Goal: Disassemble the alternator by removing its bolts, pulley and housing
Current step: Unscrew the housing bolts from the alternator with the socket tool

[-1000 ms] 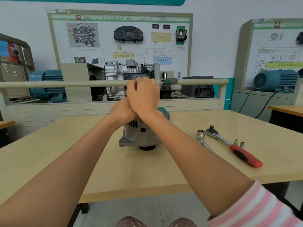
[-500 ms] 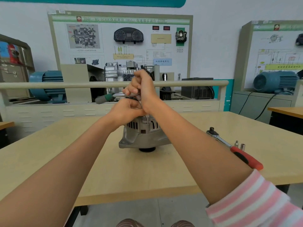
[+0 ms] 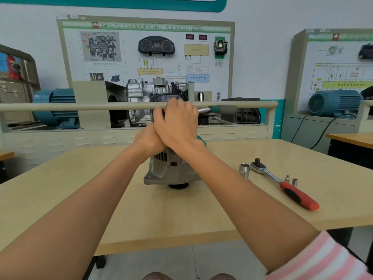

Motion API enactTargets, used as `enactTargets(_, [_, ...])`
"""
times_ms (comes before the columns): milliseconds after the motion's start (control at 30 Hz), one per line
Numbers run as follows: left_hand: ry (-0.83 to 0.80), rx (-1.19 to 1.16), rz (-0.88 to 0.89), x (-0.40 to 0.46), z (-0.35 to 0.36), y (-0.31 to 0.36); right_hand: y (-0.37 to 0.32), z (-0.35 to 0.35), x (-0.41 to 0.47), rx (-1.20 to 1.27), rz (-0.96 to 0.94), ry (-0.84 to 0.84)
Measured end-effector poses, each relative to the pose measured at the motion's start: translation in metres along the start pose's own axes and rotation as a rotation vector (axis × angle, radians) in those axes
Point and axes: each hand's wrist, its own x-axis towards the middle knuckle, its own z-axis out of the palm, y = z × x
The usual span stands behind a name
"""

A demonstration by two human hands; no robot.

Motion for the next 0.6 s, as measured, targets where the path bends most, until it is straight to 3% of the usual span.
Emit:
enactTargets(100, [0.043,-0.094,-0.03,-0.005,-0.001,0.002,-0.005,-0.008,0.005,0.206,0.013,-0.112])
enactTargets(233, [0.054,-0.087,-0.043,-0.002,0.003,-0.001,-0.003,-0.01,0.006,0.245,0.412,-0.014])
enactTargets(300, [0.038,-0.095,-0.035,-0.001,0.004,-0.003,-0.002,-0.009,0.009,0.424,0.602,-0.085])
enactTargets(500, [0.033,-0.09,-0.018,-0.002,0.006,-0.002,-0.004,-0.014,0.037,1.009,0.956,-0.081])
enactTargets(600, [0.014,-0.102,-0.03,-0.001,0.006,-0.002,-0.003,-0.015,0.044,1.129,1.043,-0.222])
